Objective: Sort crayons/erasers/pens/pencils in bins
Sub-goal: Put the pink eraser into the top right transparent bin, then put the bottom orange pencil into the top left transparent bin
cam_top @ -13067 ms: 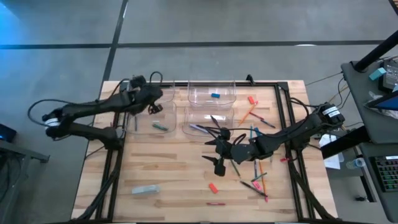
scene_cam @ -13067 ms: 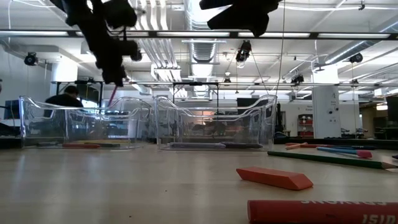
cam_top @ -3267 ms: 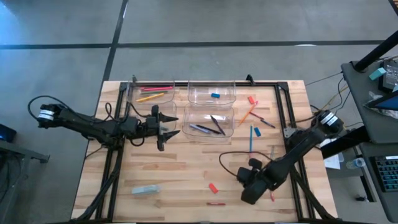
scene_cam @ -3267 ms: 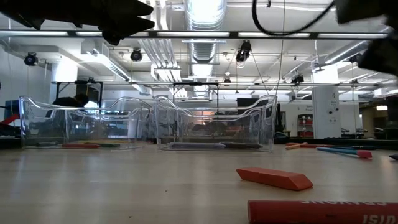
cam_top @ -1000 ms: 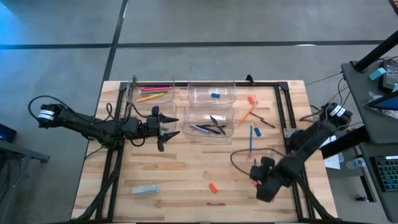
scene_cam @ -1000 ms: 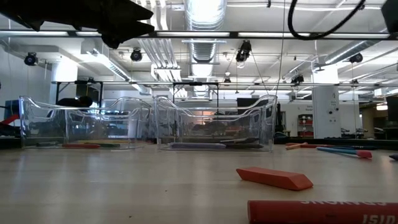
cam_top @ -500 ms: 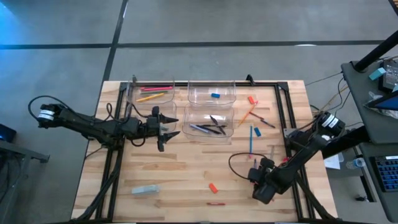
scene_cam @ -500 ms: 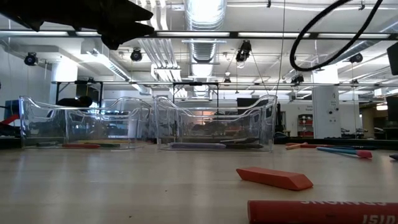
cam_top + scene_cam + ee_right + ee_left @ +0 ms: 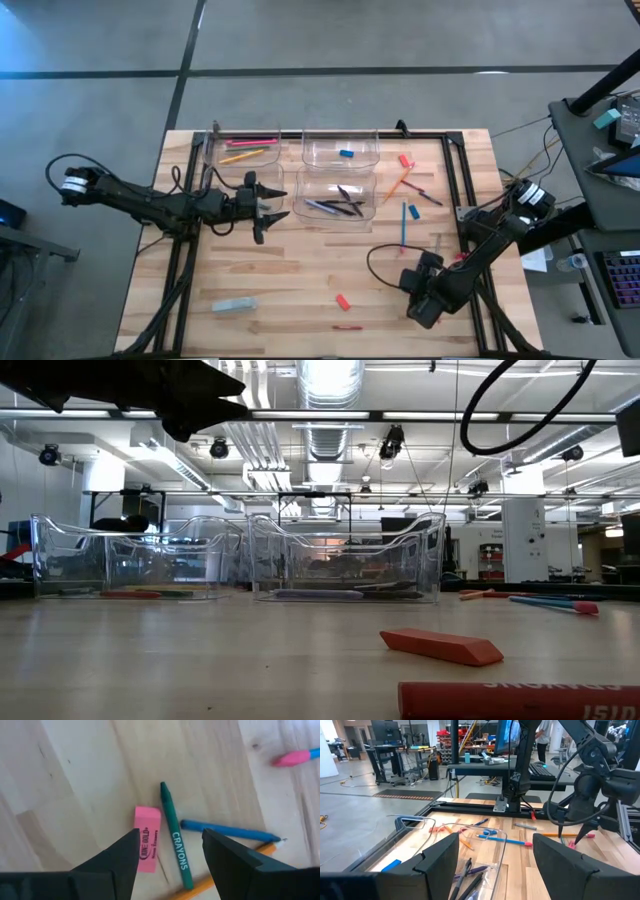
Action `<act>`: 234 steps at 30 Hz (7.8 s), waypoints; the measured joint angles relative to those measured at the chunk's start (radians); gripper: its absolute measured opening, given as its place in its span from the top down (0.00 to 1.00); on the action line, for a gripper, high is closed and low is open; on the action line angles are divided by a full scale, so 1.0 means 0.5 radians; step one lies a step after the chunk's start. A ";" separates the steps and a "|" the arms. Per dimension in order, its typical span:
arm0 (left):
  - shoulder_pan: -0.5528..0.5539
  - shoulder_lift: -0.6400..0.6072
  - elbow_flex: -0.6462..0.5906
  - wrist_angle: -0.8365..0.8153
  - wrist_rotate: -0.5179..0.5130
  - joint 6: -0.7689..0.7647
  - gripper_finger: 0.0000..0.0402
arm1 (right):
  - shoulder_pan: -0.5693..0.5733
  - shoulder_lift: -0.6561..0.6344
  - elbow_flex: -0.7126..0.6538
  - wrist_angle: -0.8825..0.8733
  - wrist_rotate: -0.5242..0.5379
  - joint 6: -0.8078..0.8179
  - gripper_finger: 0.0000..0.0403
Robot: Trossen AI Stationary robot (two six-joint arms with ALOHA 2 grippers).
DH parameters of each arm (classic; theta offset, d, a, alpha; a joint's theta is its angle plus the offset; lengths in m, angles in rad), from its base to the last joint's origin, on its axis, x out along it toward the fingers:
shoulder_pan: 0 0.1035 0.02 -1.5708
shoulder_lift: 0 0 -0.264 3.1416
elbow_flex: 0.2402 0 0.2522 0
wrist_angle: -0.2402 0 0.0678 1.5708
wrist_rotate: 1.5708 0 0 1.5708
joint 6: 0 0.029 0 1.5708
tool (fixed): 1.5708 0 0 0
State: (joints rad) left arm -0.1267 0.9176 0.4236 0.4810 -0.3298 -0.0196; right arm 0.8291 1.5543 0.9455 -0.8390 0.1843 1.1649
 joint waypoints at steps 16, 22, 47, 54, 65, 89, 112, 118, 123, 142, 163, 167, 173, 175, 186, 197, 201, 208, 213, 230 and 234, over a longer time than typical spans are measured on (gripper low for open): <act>0.000 0.000 -0.006 0.000 0.000 0.000 0.41 | 0.005 0.126 -0.016 0.030 0.005 0.012 0.49; 0.000 0.000 -0.006 -0.001 0.000 0.000 0.41 | 0.047 0.150 -0.020 0.061 0.015 0.048 0.49; 0.000 0.002 -0.010 -0.001 0.000 0.000 0.41 | 0.108 0.177 0.078 0.140 -0.016 0.106 0.49; 0.000 0.002 -0.010 0.000 0.000 0.000 0.41 | 0.105 0.175 0.064 0.139 0.014 0.092 0.55; 0.000 0.002 -0.010 0.000 0.000 0.000 0.41 | 0.089 0.157 0.114 0.148 -0.018 -0.083 0.95; 0.000 0.000 -0.008 -0.015 0.000 -0.006 0.41 | -2.194 -0.231 0.445 0.764 0.078 -2.542 0.94; 0.001 0.000 -0.009 -0.023 0.000 -0.002 0.41 | -2.636 -0.320 0.537 0.501 -0.175 -2.416 0.23; 0.001 0.000 -0.011 -0.043 0.000 -0.002 0.41 | -2.317 -0.515 0.641 -0.242 -0.175 -2.160 0.22; 0.001 0.000 -0.011 -0.042 0.000 -0.012 0.41 | -1.798 -0.679 0.566 -0.715 -0.182 -1.595 0.26; 0.001 0.000 -0.012 -0.038 0.001 -0.107 0.41 | 0.147 -0.389 -0.053 -0.240 -0.367 0.881 0.41; -0.009 0.000 -0.025 -0.042 0.013 -0.158 0.41 | 0.341 0.092 -0.001 0.245 -0.683 1.338 0.49; -0.013 0.000 -0.039 -0.042 0.014 -0.172 0.41 | 0.427 0.114 -0.001 0.283 -0.683 1.478 0.50; -0.018 0.001 -0.044 -0.071 0.013 -0.262 0.41 | 0.481 0.221 0.003 0.338 -0.623 1.548 0.59; -0.020 0.001 -0.045 -0.094 0.013 -0.267 0.41 | 0.481 0.238 0.003 0.345 -0.586 1.545 0.63; -0.064 0.002 -0.050 -0.116 0.014 -0.324 0.41 | 0.481 0.211 0.001 0.329 -0.495 1.608 0.70; -0.089 0.002 -0.050 -0.115 0.014 -0.369 0.41 | 0.479 0.217 -0.001 0.254 -0.337 1.604 0.57; -0.092 0.002 -0.050 -0.114 0.014 -0.369 0.41 | 0.479 0.218 -0.004 0.243 -0.306 1.589 0.57; -0.092 0.002 -0.050 -0.114 0.014 -0.369 0.41 | 0.479 0.218 -0.005 0.250 -0.330 1.571 0.66; -0.093 0.002 -0.052 -0.115 0.014 -0.369 0.41 | 0.478 0.218 -0.003 0.284 -0.344 1.607 0.82; -0.093 0.002 -0.076 -0.104 0.015 -0.371 0.41 | 0.481 0.033 -0.015 0.134 -0.042 1.813 0.94; -0.093 0.037 -0.076 -0.073 0.015 -0.375 0.41 | 0.477 -0.022 -0.015 0.139 0.225 1.747 0.94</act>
State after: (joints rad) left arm -0.1730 0.9361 0.3855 0.4444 -0.3222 -0.2071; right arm 1.0676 1.5434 0.9379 -0.7695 0.2968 2.0386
